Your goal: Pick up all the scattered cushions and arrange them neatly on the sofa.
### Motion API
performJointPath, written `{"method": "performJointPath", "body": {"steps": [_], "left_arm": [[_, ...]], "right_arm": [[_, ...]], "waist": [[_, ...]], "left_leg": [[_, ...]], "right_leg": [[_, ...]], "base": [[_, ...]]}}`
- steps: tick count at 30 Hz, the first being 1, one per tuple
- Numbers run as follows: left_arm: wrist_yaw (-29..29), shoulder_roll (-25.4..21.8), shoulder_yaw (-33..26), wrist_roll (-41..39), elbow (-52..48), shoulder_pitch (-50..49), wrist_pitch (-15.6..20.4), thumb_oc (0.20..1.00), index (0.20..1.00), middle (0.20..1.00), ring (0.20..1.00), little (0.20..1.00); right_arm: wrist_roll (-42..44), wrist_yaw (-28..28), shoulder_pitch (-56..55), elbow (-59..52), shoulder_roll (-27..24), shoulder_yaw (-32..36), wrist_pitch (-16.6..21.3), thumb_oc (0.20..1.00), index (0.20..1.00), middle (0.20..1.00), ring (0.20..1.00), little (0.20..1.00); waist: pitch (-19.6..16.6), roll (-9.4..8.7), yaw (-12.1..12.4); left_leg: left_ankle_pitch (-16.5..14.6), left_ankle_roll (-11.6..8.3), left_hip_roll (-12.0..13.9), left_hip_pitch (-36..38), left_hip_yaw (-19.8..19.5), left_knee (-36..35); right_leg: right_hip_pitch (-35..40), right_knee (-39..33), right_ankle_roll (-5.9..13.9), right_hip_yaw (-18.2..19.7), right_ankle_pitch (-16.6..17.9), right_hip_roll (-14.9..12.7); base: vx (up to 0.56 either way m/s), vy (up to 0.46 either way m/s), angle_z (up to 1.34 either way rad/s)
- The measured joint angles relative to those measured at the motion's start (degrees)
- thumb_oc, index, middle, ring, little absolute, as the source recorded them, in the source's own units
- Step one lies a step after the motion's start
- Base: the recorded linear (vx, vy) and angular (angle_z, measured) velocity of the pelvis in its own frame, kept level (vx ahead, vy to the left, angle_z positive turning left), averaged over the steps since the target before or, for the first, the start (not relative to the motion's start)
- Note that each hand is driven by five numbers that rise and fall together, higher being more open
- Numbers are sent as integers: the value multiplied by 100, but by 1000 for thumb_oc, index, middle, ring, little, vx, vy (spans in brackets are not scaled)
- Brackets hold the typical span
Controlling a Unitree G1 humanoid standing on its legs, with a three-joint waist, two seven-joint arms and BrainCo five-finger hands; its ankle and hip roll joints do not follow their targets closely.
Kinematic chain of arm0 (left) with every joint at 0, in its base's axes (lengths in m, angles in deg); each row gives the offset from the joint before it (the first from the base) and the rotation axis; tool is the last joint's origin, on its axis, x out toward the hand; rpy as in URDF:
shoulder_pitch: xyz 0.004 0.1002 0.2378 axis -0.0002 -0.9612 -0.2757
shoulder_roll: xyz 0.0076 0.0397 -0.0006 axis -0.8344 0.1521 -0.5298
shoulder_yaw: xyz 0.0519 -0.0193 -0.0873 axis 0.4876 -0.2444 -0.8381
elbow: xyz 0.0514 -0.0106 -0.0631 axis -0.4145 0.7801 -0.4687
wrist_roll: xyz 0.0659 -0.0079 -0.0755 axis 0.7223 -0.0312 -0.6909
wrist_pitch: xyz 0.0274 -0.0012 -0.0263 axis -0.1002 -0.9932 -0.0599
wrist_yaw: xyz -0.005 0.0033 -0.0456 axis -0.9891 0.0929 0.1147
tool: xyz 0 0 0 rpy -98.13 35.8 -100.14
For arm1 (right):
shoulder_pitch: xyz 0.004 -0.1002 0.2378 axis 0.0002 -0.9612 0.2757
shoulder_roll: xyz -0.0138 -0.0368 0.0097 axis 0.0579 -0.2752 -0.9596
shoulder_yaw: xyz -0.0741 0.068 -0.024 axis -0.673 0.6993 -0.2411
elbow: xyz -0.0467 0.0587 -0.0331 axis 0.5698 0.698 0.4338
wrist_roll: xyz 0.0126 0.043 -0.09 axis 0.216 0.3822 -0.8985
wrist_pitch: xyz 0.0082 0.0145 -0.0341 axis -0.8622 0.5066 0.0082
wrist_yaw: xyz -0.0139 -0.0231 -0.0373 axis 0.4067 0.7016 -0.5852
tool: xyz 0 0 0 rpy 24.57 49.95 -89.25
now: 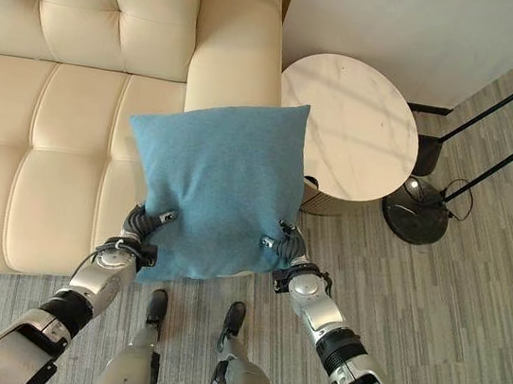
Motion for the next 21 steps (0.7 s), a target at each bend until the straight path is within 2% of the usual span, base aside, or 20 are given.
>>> {"method": "performJointPath", "body": {"steps": [10, 13, 14, 15, 17, 21], "left_arm": [[-17, -7, -6, 401, -192, -2, -3, 200, 200, 200, 200, 200], [-53, -35, -30, 399, -445, -142, -7, 200, 200, 200, 200, 200], [-61, -73, -79, 391, -656, -246, -61, 200, 200, 200, 200, 200], [-65, -158, -302, 393, -1470, -699, -91, 200, 200, 200, 200, 200], [-62, -250, -443, 416, -1884, -1056, -116, 200, 200, 200, 200, 200], [-43, -341, -545, 424, -2057, -1356, -157, 200, 200, 200, 200, 200]], "right_arm": [[63, 1, -130, -87, -2, 155, 227, 200, 200, 200, 200, 200], [271, 1, -255, -206, -6, 219, 264, 200, 200, 200, 200, 200], [300, 0, -300, -321, -10, 256, 236, 200, 200, 200, 200, 200], [364, -4, -671, -924, -70, 403, 239, 200, 200, 200, 200, 200], [504, -99, -1047, -1332, -118, 395, 209, 200, 200, 200, 200, 200], [507, -337, -1421, -1667, -111, 426, 204, 200, 200, 200, 200, 200]], "waist": [[131, 54, 44], [140, 53, 56], [147, 51, 65], [161, 48, 77], [206, 50, 94], [192, 58, 98]], "left_leg": [[0, -6, 1, -3, -22, 0], [3, -2, 2, 2, -21, 0], [6, 2, 3, 12, -23, 0], [28, 28, 3, 36, -16, 0], [5, 20, 0, 236, -21, 0], [-81, 17, -31, 442, -20, -2]], "right_leg": [[10, 0, 0, -28, 0, 2], [19, 0, -55, -33, 39, 1], [32, 1, -75, -36, 56, 2], [54, 1, -78, -37, 58, 3], [265, 2, -70, -34, 39, -2], [479, 3, -61, -30, -7, -35]], "base": [[-2, 0, 0], [0, 0, 0], [12, 44, -1], [17, 63, 0], [39, 95, 1], [37, 138, 3]]}}
